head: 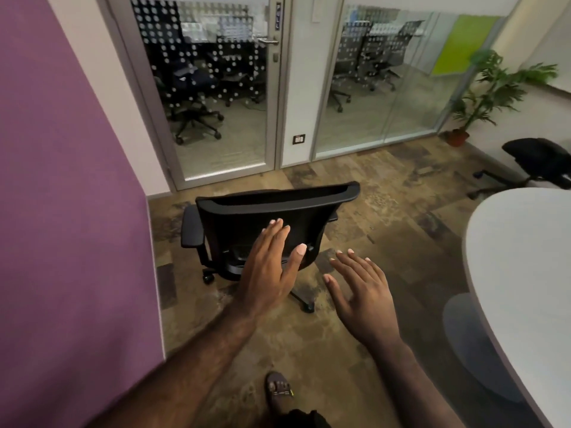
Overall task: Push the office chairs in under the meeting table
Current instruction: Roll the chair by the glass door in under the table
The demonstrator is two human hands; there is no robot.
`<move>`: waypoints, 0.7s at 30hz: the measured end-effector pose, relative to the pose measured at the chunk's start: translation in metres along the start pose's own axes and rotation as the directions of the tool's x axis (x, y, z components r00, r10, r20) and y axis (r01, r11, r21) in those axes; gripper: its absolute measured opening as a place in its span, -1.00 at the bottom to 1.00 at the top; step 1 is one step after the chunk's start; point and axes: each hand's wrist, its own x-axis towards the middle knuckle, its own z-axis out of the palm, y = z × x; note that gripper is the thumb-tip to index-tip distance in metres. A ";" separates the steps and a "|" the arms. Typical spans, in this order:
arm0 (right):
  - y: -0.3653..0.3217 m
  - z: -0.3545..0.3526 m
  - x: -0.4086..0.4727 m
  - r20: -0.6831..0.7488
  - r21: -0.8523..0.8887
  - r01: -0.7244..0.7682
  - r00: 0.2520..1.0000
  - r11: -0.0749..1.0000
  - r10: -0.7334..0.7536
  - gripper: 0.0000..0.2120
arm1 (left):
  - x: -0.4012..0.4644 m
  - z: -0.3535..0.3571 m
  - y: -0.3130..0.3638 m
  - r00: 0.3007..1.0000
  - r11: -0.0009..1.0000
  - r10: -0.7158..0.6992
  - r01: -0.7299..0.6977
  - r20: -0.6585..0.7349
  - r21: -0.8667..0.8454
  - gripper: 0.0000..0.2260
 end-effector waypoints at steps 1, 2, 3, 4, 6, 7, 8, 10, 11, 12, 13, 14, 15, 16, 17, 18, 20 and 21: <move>-0.001 0.003 0.011 0.010 0.001 0.009 1.000 1.000 -0.009 -0.54 | 0.008 -0.006 -0.001 0.999 1.000 0.019 -0.018 -0.028 0.016 -0.38; -0.001 0.006 0.022 0.019 0.003 0.016 1.000 1.000 -0.016 -0.53 | 0.018 -0.013 -0.003 0.998 0.999 0.035 -0.033 -0.054 0.031 -0.40; -0.002 0.008 0.033 0.025 0.006 0.024 0.999 1.000 -0.024 -0.52 | 0.028 -0.019 -0.005 0.996 0.998 0.042 -0.039 -0.079 0.045 -0.42; -0.003 0.010 0.044 0.027 0.011 0.035 0.999 0.999 -0.035 -0.52 | 0.039 -0.025 -0.007 0.994 0.998 0.040 -0.034 -0.104 0.057 -0.44; -0.004 0.012 0.069 0.019 0.029 0.070 0.997 0.997 -0.071 -0.51 | 0.064 -0.037 -0.014 0.988 0.996 0.023 -0.010 -0.151 0.086 -0.46; -0.004 0.013 0.081 0.014 0.038 0.090 0.996 0.995 -0.090 -0.51 | 0.077 -0.042 -0.020 0.986 0.994 0.016 0.002 -0.169 0.107 -0.46; -0.004 0.013 0.094 0.012 0.043 0.106 0.994 0.993 -0.106 -0.51 | 0.089 -0.047 -0.026 0.985 0.991 0.006 0.018 -0.175 0.134 -0.43; -0.005 0.014 0.119 0.015 0.045 0.133 0.991 0.990 -0.134 -0.50 | 0.110 -0.053 -0.041 0.987 0.979 -0.046 0.076 -0.154 0.191 -0.32; -0.005 0.014 0.131 0.024 0.048 0.145 0.989 0.988 -0.146 -0.49 | 0.118 -0.056 -0.049 0.988 0.969 -0.088 0.114 -0.129 0.218 -0.27; -0.004 0.015 0.144 0.040 0.052 0.154 0.987 0.987 -0.156 -0.50 | 0.125 -0.057 -0.057 0.987 0.956 -0.132 0.152 -0.095 0.250 -0.24; -0.004 0.016 0.156 0.062 0.055 0.160 0.985 0.986 -0.164 -0.50 | 0.130 -0.057 -0.064 0.983 0.937 -0.174 0.183 -0.058 0.297 -0.23; -0.003 0.017 0.167 0.090 0.057 0.165 0.981 0.985 -0.169 -0.52 | 0.135 -0.056 -0.070 0.978 0.909 -0.207 0.201 -0.024 0.365 -0.23; -0.002 0.018 0.177 0.121 0.054 0.167 0.977 0.984 -0.173 -0.52 | 0.138 -0.053 -0.075 0.974 0.874 -0.226 0.202 0.003 0.442 -0.25; 0.000 0.020 0.187 0.153 0.049 0.167 0.973 0.985 -0.173 -0.51 | 0.140 -0.051 -0.078 0.971 0.842 -0.236 0.193 0.023 0.505 -0.26; 0.001 0.021 0.197 0.186 0.046 0.162 0.968 0.986 -0.168 -0.51 | 0.142 -0.049 -0.079 0.970 0.817 -0.240 0.183 0.033 0.547 -0.27; 0.003 0.023 0.206 0.220 0.050 0.153 0.962 0.987 -0.160 -0.51 | 0.144 -0.047 -0.080 0.970 0.798 -0.239 0.175 0.036 0.576 -0.28; 0.007 0.025 0.223 0.296 0.066 0.130 0.944 0.989 -0.144 -0.51 | 0.143 -0.048 -0.078 0.974 0.772 -0.223 0.162 0.023 0.615 -0.28; 0.009 0.025 0.231 0.332 0.060 0.118 0.934 0.991 -0.131 -0.50 | 0.141 -0.050 -0.077 0.976 0.759 -0.218 0.158 0.018 0.632 -0.29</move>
